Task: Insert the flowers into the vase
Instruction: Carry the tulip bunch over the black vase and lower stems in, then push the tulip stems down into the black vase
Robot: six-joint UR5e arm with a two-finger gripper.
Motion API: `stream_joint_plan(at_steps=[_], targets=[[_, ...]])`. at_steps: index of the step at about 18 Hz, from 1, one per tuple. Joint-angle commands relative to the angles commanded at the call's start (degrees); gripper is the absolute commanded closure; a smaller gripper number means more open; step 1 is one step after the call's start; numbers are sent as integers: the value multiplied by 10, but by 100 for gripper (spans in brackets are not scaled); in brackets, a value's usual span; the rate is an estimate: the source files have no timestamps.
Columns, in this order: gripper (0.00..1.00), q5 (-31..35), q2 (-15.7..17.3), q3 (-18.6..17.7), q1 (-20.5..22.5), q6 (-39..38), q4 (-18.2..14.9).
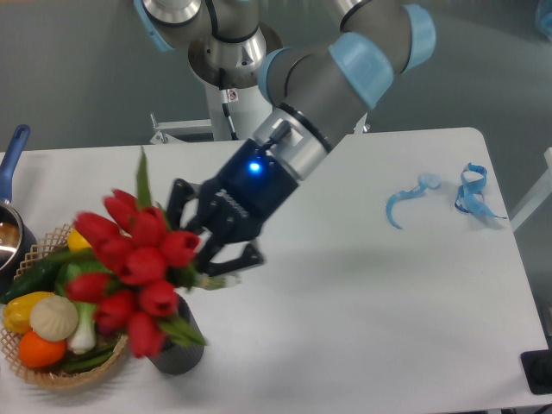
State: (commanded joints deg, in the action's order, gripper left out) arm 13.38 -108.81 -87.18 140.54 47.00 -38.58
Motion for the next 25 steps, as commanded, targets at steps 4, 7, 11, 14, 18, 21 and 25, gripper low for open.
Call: stream_joint_plan(at_steps=[4,7,11,14,18,21,25], targets=[[76,-58,-18,-3,-16,27,0],[76,-63,-38,8,-25,48,0],[76,-63,-59,17,-32,59,0],[76,-64,-64,25,-33,60,-1],[76,-63,-76,35,-33,60,-1],[76,-63,-87,35,-33,61,-1],[76,-63,-98,31,-32,61,-1]])
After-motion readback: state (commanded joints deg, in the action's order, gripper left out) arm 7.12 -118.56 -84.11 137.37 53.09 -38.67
